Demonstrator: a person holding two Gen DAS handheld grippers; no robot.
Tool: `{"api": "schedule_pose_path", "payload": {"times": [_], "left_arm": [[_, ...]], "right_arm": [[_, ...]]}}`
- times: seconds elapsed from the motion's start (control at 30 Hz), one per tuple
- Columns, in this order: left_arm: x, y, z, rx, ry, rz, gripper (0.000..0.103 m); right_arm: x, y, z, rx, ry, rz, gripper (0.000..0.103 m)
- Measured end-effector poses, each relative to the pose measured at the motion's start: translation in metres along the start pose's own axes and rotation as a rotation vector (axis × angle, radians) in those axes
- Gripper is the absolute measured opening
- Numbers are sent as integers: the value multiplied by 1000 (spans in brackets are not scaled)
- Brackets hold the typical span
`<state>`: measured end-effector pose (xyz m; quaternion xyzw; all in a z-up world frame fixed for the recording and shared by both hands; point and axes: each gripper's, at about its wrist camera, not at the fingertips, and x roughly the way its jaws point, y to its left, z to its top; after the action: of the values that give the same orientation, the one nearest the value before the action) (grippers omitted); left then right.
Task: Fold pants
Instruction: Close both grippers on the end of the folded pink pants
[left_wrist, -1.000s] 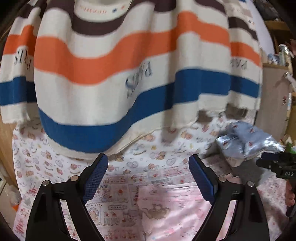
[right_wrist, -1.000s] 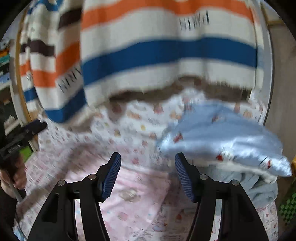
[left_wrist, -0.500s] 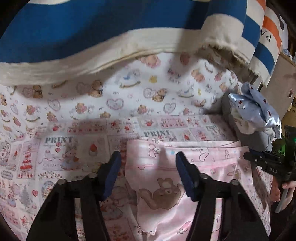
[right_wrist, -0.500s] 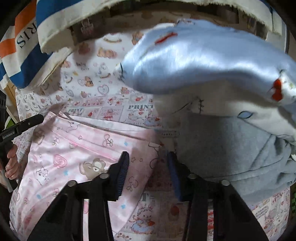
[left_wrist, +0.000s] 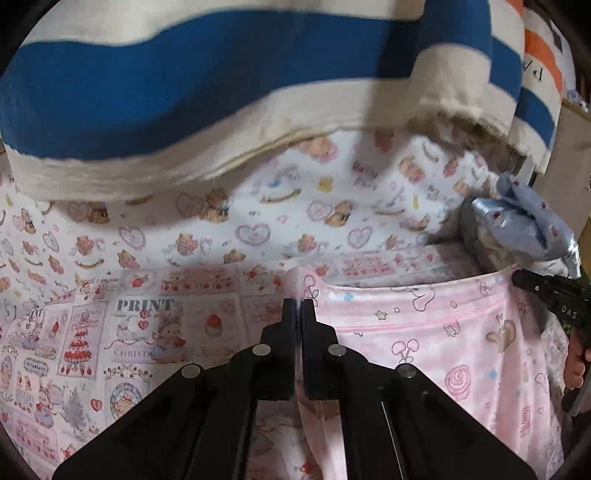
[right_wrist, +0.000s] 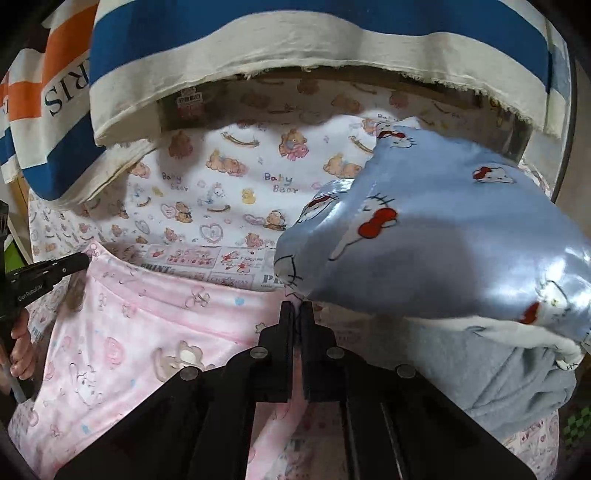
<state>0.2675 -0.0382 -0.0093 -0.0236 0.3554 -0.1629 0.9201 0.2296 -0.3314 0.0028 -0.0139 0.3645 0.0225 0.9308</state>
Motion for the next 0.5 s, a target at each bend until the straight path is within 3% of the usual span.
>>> {"api": "schedule_pose_path", "payload": {"times": [0.17,0.27,0.33,0.37,0.4,0.5], "left_arm": [[6,2,-2,-6,44,10,6],[8,0,-4,-3,57,34,10],[5,-1,-4,-1,56,52,28],[3,0,-4,-3,46,61,41],[-1,1,-4,-4,28,71,47],[-10,3,-4,1,2,72,57]], "right_arm": [[34,-1,-17,-5,91,-28,3],[36,-6,-19,6,107,-3,4],[32,-12,-19,23,100,-3,15],[30,-14,-19,27,96,-12,33],[25,-18,-20,31,78,-8,52],[15,-22,-21,48,73,59,54]]}}
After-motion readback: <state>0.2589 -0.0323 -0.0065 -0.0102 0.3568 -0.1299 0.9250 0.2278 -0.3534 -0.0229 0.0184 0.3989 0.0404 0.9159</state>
